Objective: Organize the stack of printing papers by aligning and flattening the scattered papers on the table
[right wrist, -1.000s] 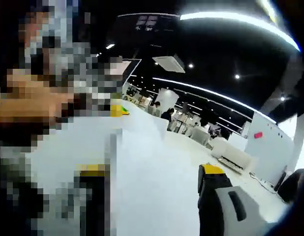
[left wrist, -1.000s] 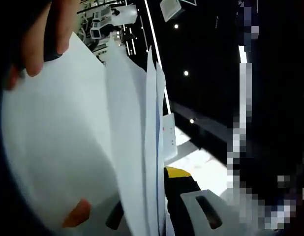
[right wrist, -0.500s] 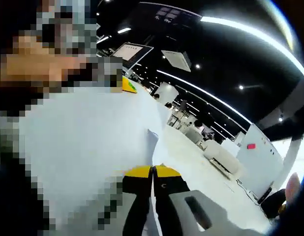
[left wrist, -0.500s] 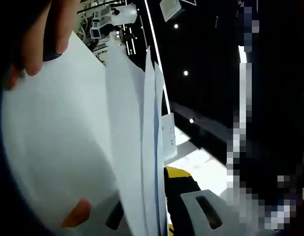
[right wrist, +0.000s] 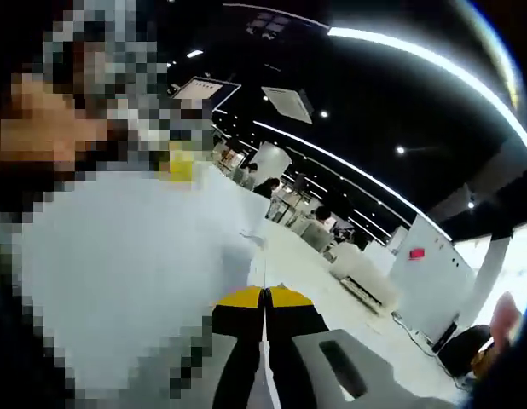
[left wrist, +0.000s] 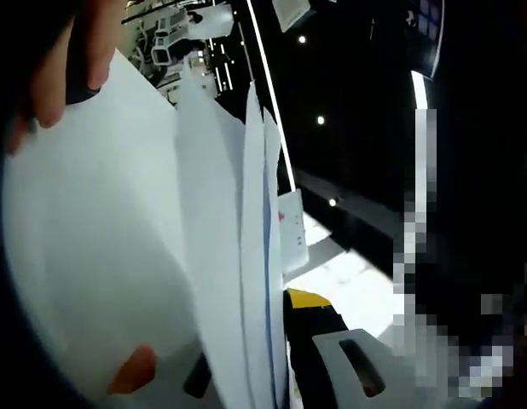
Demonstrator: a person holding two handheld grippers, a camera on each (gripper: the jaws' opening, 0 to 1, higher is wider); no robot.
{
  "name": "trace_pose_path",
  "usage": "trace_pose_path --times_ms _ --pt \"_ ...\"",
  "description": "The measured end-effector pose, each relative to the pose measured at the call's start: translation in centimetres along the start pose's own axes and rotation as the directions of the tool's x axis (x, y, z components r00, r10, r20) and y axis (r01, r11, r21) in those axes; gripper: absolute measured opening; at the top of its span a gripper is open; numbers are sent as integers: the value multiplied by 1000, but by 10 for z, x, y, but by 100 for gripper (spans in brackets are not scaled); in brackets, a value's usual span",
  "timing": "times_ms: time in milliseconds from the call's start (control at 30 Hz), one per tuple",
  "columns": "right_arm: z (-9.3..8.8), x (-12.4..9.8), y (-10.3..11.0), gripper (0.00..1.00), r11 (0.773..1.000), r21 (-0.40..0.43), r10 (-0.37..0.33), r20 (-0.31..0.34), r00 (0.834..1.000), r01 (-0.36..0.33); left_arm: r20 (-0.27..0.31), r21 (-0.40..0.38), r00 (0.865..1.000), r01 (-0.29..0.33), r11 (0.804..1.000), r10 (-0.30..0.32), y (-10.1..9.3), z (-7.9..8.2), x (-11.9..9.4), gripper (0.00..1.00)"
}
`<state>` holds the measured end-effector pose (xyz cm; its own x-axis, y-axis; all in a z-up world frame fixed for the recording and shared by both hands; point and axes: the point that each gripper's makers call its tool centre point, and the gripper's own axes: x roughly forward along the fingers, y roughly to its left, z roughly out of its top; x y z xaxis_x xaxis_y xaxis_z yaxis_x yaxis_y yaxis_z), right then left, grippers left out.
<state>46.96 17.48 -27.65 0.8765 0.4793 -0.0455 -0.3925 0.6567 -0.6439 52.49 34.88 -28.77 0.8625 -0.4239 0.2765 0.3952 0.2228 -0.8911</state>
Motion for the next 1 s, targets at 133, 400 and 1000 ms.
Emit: trace_pose_path --times_ms 133,400,1000 --pt "17 8 4 0 999 -47 -7 20 1000 8 -5 -4 1000 -5 1000 5 0 -3 1 6" --pt "29 36 24 0 974 -227 15 22 1000 -10 -39 -33 999 19 999 -20 -12 -21 3 6" --pt "34 53 63 0 901 -428 83 2 997 -74 -91 -63 996 16 998 -22 -14 -37 9 8"
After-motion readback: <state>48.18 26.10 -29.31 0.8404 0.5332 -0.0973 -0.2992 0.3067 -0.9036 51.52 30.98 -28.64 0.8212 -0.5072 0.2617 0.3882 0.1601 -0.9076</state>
